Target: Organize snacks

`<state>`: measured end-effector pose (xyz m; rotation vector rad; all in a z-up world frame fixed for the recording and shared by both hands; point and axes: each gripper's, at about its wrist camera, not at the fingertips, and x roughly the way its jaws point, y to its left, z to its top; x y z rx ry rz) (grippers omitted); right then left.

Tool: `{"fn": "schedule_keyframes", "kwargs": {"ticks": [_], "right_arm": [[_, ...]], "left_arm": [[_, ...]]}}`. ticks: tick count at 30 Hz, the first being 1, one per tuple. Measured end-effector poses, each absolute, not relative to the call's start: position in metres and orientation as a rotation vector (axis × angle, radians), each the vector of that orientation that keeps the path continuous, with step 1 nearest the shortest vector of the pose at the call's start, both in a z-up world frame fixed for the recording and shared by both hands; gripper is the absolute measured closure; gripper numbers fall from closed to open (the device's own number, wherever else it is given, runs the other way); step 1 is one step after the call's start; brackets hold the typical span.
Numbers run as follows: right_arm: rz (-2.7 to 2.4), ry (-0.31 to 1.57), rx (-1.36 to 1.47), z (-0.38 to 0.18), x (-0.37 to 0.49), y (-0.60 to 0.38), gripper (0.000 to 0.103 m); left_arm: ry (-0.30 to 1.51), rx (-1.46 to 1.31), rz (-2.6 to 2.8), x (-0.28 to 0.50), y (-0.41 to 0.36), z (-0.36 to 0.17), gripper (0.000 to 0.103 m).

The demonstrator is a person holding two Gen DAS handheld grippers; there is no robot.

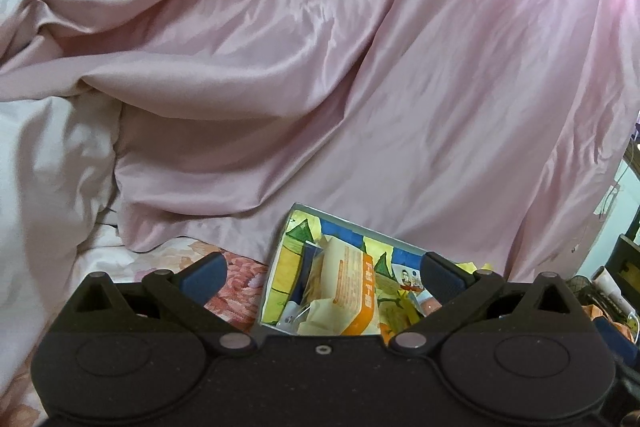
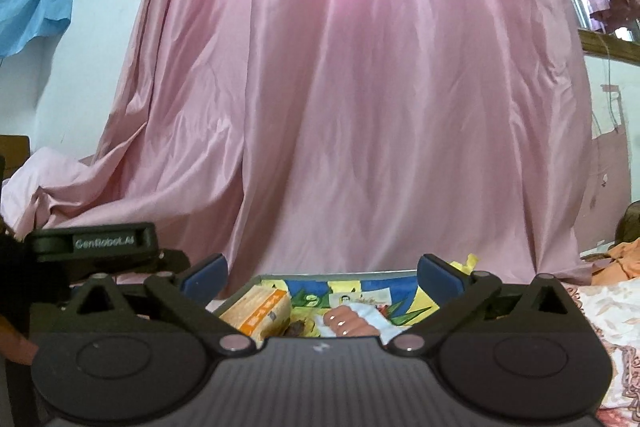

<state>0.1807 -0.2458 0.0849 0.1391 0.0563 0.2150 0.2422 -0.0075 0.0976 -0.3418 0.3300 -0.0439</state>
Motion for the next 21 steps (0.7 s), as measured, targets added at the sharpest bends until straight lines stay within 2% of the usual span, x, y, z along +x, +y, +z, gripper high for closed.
{"fn": "schedule_keyframes", "kwargs": {"ticks": [21], "right_arm": [[0.18, 0.073, 0.15, 0.076, 0.129, -0.262, 0.0]], "left_arm": [[0.299, -0.27, -0.018, 0.169, -0.013, 0.085, 0.001]]}}
